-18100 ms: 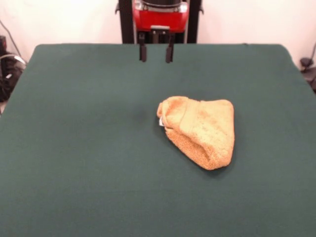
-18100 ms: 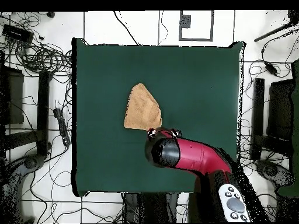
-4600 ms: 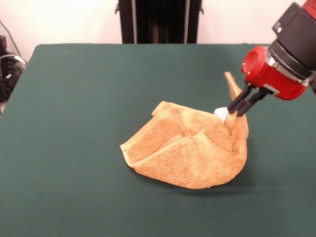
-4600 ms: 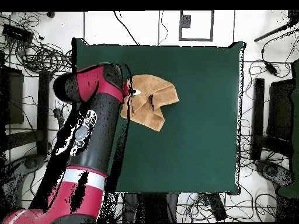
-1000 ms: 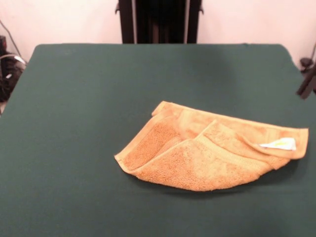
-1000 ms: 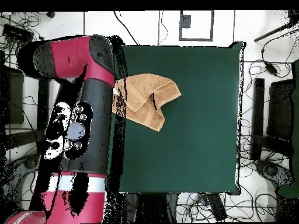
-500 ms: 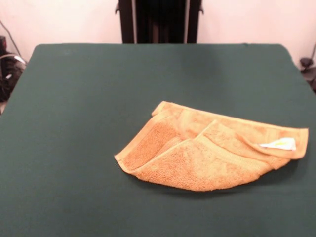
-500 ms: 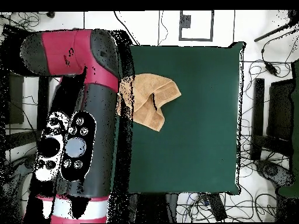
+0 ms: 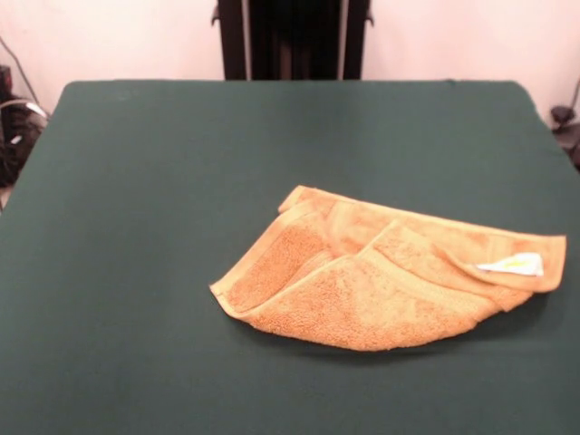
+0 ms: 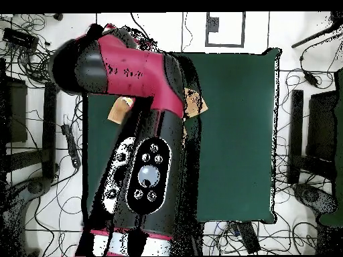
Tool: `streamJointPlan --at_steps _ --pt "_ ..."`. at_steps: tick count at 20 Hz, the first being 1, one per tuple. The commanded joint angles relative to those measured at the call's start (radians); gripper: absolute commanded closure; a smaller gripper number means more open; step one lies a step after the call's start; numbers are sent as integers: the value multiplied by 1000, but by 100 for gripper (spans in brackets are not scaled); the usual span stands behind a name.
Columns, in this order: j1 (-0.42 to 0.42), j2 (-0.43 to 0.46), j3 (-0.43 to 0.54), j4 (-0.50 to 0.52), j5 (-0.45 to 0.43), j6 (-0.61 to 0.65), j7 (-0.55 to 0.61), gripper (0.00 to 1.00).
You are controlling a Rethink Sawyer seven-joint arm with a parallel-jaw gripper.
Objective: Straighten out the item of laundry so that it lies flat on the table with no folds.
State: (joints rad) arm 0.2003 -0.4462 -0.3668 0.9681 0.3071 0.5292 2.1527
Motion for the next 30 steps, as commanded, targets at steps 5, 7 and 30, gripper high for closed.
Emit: streamJointPlan --at_steps 5,7,30 --pt "-56 -5 211 298 -76 -48 -18 0" --pt "-52 0 206 293 -95 -46 -12 0" --pt "-82 40 259 238 -261 -35 -81 0"
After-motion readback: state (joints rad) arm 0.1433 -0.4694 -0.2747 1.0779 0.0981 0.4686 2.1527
